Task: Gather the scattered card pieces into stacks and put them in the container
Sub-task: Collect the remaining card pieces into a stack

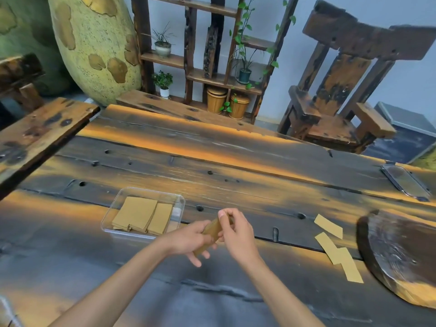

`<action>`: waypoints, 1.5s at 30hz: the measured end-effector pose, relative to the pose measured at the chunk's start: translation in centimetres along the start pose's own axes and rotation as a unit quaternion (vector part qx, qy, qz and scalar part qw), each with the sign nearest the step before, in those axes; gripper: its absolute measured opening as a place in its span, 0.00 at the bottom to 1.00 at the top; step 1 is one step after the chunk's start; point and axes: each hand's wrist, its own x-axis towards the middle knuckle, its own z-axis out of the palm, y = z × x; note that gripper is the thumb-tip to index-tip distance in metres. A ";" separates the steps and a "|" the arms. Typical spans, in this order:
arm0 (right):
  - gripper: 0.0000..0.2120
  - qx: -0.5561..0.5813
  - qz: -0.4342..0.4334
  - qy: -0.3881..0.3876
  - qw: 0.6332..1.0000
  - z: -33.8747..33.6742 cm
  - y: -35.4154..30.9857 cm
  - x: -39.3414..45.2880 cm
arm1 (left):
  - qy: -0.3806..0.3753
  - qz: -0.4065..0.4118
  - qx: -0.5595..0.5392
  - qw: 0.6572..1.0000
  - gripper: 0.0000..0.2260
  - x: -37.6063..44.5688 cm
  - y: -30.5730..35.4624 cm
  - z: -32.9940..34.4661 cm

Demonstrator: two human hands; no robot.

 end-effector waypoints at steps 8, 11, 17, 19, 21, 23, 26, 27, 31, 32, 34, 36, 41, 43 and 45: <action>0.10 0.009 -0.006 -0.003 1.000 -0.9 2.3 0.0 | 0.014 -0.022 -0.081 0.996 0.11 2.0 -0.9 0.6; 0.11 0.099 0.073 0.086 0.989 -0.7 3.9 0.7 | 0.099 0.024 -0.257 0.961 0.12 3.0 -1.8 1.3; 0.12 0.230 0.211 0.135 0.940 0.7 8.8 1.3 | 0.270 -0.020 -0.202 0.941 0.20 7.5 -4.6 5.7; 0.11 0.237 0.233 0.140 0.933 1.6 10.6 1.3 | 0.342 -0.034 -0.091 0.935 0.19 8.9 -5.9 7.2; 0.12 0.237 0.249 0.138 0.929 2.2 11.6 1.1 | 0.377 -0.055 -0.017 0.925 0.19 9.8 -7.3 8.3; 0.13 0.220 0.257 0.129 0.932 2.4 13.2 0.7 | 0.371 -0.086 0.002 0.925 0.18 11.0 -8.6 9.7; 0.14 0.183 0.270 0.121 0.937 3.1 16.2 0.2 | 0.369 -0.071 -0.055 0.925 0.16 12.9 -10.6 11.4; 0.15 0.175 0.277 0.117 0.938 3.4 17.6 0.3 | 0.371 -0.064 -0.048 0.925 0.15 13.8 -11.3 11.8; 0.16 0.164 0.287 0.085 0.940 3.8 21.2 -0.5 | 0.369 -0.096 -0.083 0.921 0.15 15.9 -14.0 13.9; 0.17 0.160 0.285 0.077 0.942 3.6 21.4 -0.8 | 0.374 -0.099 -0.103 0.917 0.15 15.9 -14.1 14.4; 0.17 0.169 0.278 0.068 0.943 3.2 21.3 -0.8 | 0.389 -0.083 -0.140 0.907 0.14 15.7 -13.7 14.7; 0.18 0.170 0.263 0.057 0.948 3.3 21.2 -0.6 | 0.403 -0.058 -0.171 0.897 0.12 15.4 -13.5 14.4; 0.19 0.152 0.269 0.012 0.951 3.3 22.0 -0.7 | 0.392 -0.071 -0.141 0.906 0.11 14.8 -14.3 15.3; 0.20 0.152 0.280 0.021 0.948 3.1 21.9 0.0 | 0.393 -0.067 -0.127 0.908 0.12 14.9 -14.1 15.0; 0.20 0.126 0.287 0.021 0.949 2.9 21.8 0.6 | 0.375 -0.059 -0.127 0.916 0.13 14.6 -14.0 14.6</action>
